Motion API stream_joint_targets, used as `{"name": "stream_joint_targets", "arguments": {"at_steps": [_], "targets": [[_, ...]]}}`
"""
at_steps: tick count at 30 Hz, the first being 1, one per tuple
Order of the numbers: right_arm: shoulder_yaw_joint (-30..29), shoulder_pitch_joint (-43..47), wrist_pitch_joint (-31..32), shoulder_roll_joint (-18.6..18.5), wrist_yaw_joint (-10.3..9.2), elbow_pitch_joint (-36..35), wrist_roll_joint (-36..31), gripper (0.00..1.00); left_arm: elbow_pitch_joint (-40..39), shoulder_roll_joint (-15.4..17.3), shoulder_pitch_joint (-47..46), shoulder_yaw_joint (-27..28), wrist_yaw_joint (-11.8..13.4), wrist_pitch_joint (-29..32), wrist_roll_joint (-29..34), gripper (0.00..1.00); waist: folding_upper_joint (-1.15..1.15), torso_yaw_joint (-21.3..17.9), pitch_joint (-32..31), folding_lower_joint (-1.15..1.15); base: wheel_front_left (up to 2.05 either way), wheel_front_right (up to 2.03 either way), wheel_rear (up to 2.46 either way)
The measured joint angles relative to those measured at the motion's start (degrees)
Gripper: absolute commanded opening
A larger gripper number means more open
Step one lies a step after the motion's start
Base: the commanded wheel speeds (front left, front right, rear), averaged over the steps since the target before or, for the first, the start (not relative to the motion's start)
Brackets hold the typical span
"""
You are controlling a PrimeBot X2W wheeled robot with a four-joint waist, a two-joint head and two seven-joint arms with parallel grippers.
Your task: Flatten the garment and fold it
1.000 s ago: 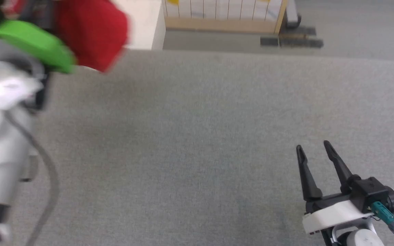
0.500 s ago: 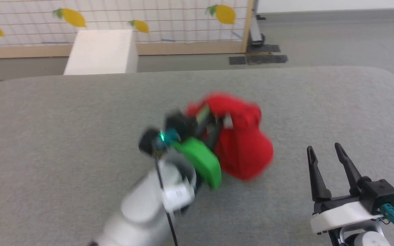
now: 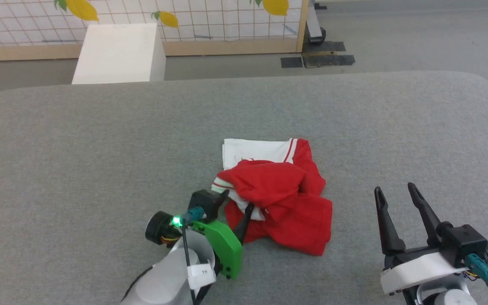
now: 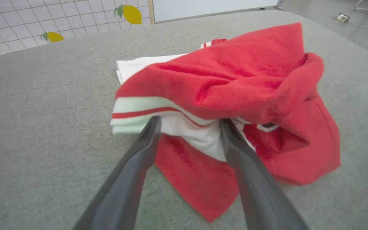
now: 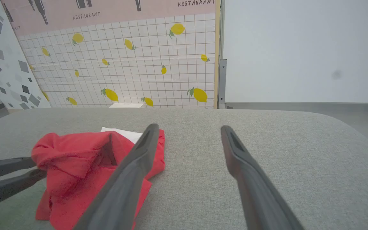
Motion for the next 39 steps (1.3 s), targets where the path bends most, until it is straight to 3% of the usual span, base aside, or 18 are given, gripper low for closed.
{"name": "stream_joint_targets", "arguments": {"at_steps": [7, 13, 19, 28, 39], "targets": [[-0.7, 1.2, 0.0, 0.0, 0.00, 0.9, 0.0, 1.00, -11.3, 1.8, 2.8, 8.3, 2.6, 0.0, 3.0, 1.00, 0.00, 1.8, -3.0, 0.00, 0.00, 0.00, 0.00], [-1.2, 3.8, 0.0, 0.0, 0.00, 1.3, 0.0, 1.00, -25.5, 5.6, 12.3, 17.5, 6.0, 0.0, 8.2, 1.00, 0.00, 3.6, -6.2, 0.00, 0.00, 0.00, 0.00], [-1.0, 5.0, 0.0, 0.0, 0.00, 1.8, 0.0, 1.00, -33.9, 6.1, 23.9, 23.4, 7.5, 0.0, 12.6, 1.00, 0.00, 5.3, -8.5, 0.00, 0.00, 0.00, 0.00], [0.4, 7.1, 0.0, 0.0, 0.00, 3.0, 1.1, 1.00, -36.0, 3.4, 32.8, 25.2, 4.4, 0.0, 18.3, 1.00, 0.00, 5.9, -10.3, 0.00, 0.00, 0.00, 0.00], [1.6, 7.1, 0.0, 0.0, 0.00, 3.2, 1.2, 1.00, -33.0, 0.9, 32.9, 26.8, 1.5, 0.0, 20.7, 1.00, 0.00, 5.1, -9.5, 0.00, 0.00, 0.00, 0.00]]}}
